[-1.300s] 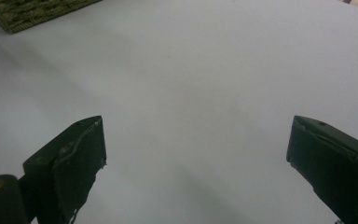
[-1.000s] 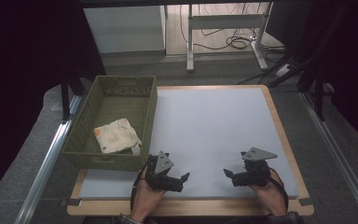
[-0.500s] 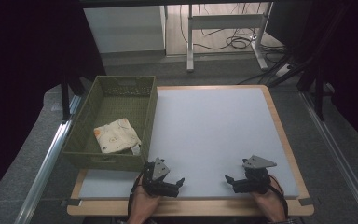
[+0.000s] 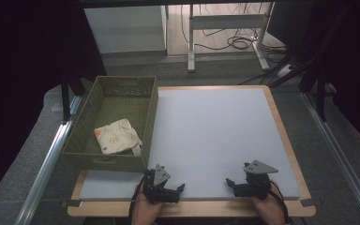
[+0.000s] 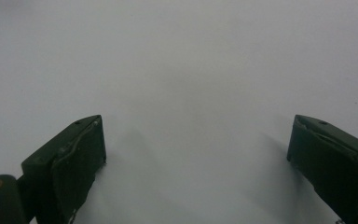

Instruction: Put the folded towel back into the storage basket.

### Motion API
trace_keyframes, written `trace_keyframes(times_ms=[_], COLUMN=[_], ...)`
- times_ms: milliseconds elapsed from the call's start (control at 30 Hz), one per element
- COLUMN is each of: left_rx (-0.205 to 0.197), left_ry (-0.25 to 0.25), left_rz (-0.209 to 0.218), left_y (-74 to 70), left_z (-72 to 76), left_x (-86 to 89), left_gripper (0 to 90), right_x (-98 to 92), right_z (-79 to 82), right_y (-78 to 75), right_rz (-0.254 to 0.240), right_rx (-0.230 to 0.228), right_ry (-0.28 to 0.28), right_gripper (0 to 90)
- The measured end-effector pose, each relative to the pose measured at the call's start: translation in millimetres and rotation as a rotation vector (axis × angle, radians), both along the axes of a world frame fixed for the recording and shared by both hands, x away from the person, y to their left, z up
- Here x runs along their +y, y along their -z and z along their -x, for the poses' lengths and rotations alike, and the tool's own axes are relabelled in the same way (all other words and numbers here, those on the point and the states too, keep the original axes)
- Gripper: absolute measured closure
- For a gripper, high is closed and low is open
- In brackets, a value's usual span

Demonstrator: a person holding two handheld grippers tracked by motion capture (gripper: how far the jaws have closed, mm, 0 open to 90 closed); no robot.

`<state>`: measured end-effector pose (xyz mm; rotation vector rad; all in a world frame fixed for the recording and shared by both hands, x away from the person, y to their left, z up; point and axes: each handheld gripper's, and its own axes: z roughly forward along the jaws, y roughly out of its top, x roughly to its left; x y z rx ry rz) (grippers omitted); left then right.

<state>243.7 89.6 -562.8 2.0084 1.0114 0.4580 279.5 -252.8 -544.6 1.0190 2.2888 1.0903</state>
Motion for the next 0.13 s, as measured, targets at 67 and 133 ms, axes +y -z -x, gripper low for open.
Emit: trace_keyframes(times_ms=[67,133], left_rx=[-0.001,-0.001], left_ry=[-0.001,-0.004], left_rz=[0.001,0.004], left_y=[0.3,0.2], left_z=[0.1,0.2], left_x=[-0.3,0.3], left_gripper=[1.3,1.7], right_x=[-0.9,-1.2], right_z=[1.4,2.1], right_y=[2.0,2.6], right_rz=[-0.015,-0.021], right_rx=[-0.012,-0.016], right_ry=[0.005,0.006], right_gripper=[4.4,4.4])
